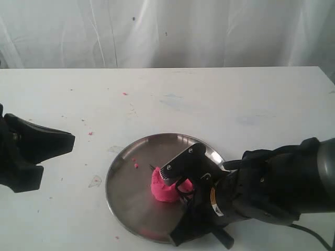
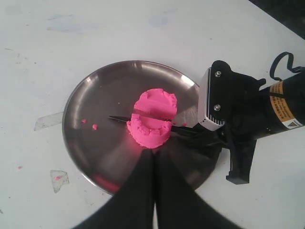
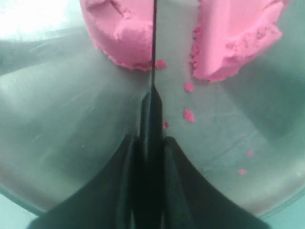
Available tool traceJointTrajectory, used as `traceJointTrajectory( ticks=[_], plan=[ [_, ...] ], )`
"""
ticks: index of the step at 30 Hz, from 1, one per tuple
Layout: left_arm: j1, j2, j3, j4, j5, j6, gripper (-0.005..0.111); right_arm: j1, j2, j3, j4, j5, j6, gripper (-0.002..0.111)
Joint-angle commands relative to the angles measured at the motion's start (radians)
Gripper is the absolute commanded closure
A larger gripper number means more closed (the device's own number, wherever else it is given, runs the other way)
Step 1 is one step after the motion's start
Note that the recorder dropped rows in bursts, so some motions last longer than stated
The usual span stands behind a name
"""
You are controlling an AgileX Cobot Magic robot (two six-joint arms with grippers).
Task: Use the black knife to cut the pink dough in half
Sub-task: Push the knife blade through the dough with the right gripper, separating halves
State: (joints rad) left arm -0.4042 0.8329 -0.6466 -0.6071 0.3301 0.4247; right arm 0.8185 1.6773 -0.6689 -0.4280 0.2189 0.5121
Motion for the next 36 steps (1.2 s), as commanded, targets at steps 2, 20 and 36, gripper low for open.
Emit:
traceJointTrajectory(
  ticks=[2, 20, 36],
  plan=[
    [-0.002, -0.006, 0.006, -0.018, 0.01, -0.006, 0.107, 0.007, 0.0, 0.002, -0.021, 0.054, -0.011, 0.108],
    [-0.002, -0.006, 0.006, -0.035, 0.023, -0.006, 0.107, -0.082, 0.0, -0.035, -0.073, 0.103, -0.011, 0.108],
    [-0.002, -0.006, 0.006, -0.035, 0.04, -0.006, 0.107, -0.082, -0.115, -0.051, -0.046, 0.097, -0.011, 0.108]
  ],
)
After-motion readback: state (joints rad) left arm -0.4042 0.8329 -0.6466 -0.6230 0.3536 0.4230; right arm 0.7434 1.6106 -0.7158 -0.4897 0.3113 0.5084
